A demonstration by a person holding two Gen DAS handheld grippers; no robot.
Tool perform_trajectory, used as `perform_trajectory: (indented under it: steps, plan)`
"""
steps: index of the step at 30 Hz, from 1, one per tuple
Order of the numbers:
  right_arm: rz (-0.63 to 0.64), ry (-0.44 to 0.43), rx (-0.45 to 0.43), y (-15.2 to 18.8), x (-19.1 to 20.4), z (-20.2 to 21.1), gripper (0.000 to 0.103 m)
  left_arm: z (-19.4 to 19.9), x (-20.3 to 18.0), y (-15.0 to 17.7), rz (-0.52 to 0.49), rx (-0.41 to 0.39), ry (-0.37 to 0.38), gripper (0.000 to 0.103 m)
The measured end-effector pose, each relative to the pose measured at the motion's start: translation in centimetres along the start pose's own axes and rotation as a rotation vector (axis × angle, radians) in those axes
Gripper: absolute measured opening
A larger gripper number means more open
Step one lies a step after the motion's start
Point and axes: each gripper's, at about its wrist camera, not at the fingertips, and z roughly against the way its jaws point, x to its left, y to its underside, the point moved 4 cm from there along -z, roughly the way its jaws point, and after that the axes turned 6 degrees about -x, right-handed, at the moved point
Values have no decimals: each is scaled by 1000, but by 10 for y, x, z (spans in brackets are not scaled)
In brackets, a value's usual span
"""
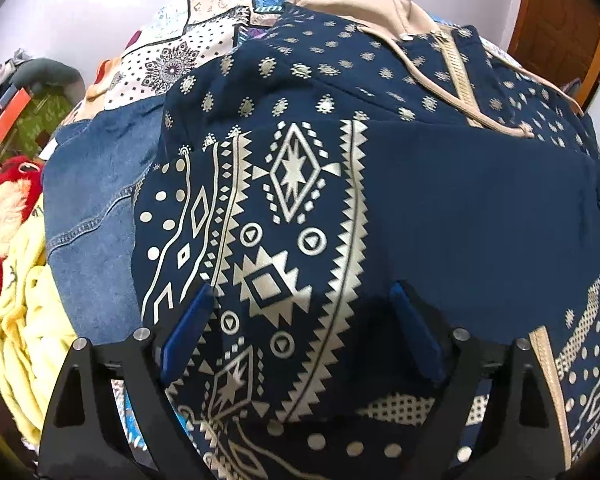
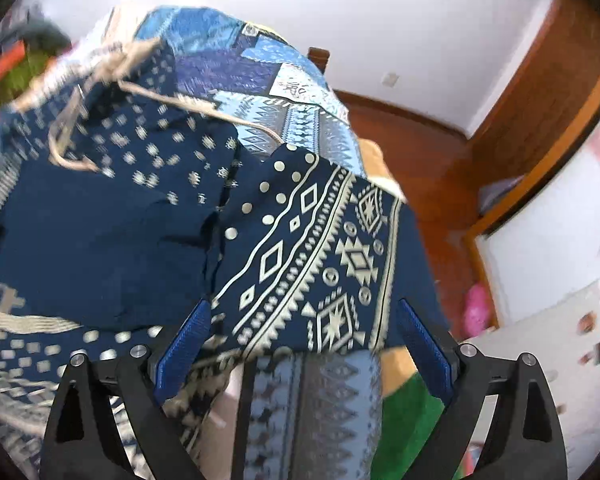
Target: Fold large clothes
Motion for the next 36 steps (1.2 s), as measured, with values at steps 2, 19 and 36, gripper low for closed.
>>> perform_trajectory:
  steps: [2, 19, 36]
  plan:
    - [-45, -49, -1, 2, -14, 15, 92, 7, -5, -1, -29, 2, -20, 90]
    - [-588, -356, 156, 41, -101, -54, 92, 64, -82, -34, -65, -148, 126, 90]
    - [-713, -168, -13, -19, -126, -84, 9, 60, -81, -31, -48, -173, 143, 90]
